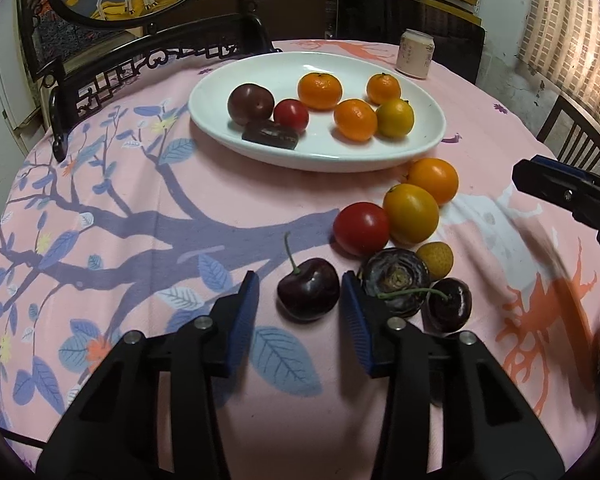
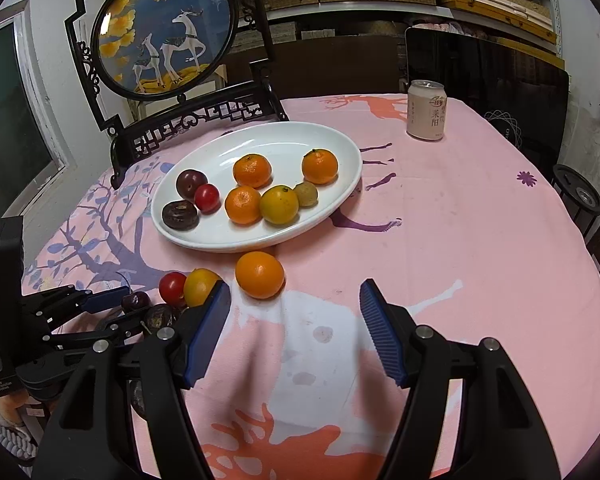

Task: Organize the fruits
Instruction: 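Grasp the dark red cherry by its body with the left gripper, then grasp the dark round fruit with the right gripper while the left holds the cherry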

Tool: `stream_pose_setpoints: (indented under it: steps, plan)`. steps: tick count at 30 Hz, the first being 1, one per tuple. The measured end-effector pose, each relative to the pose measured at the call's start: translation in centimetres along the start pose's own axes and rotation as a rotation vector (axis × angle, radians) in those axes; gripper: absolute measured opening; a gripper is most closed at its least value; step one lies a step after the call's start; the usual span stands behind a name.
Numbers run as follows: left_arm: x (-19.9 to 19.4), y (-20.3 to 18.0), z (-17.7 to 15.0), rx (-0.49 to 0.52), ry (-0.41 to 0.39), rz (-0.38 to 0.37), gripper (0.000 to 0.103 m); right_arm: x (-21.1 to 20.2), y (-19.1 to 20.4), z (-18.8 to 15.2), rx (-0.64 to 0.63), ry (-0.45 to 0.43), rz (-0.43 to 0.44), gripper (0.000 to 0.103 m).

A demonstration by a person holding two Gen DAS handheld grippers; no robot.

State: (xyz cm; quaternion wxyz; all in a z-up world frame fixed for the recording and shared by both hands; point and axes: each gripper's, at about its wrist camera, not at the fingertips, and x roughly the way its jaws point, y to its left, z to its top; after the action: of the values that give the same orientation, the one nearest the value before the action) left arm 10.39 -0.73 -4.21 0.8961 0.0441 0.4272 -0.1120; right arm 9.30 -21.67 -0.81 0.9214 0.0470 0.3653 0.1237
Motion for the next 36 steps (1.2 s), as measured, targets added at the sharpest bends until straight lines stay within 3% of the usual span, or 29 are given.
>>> stream_pose_setpoints:
  steps: [4,5,7,13,19,25,36]
  plan:
    - [0.2,0.0,0.1,-0.005,-0.004,-0.006,0.04,0.2,0.1,-0.1,-0.001,0.01,0.007,0.067]
    - [0.2,0.0,0.2,-0.004,-0.005,-0.008,0.033,0.2,0.1,-0.1,0.0,0.014,0.013,0.067]
    - [0.1,0.2,0.2,-0.013,-0.006,-0.005,0.031,0.4,0.1,-0.2,0.004,0.03,0.037,0.067]
    - [-0.3,2.9,0.7,-0.112,-0.028,0.062,0.031,0.8,1.1,-0.9,0.004,0.106,0.17,0.068]
    - [-0.1,3.5,0.9,-0.132,-0.019,0.074,0.031,0.4,5.6,-4.1,-0.172,0.166,0.225,0.068]
    - [0.2,3.3,0.7,-0.12,-0.011,0.084,0.031,0.1,8.4,-5.8,-0.296,0.171,0.213,0.067]
    - [0.3,3.2,0.8,-0.107,-0.009,0.1,0.031,1.1,9.3,-6.4,-0.304,0.193,0.237,0.047]
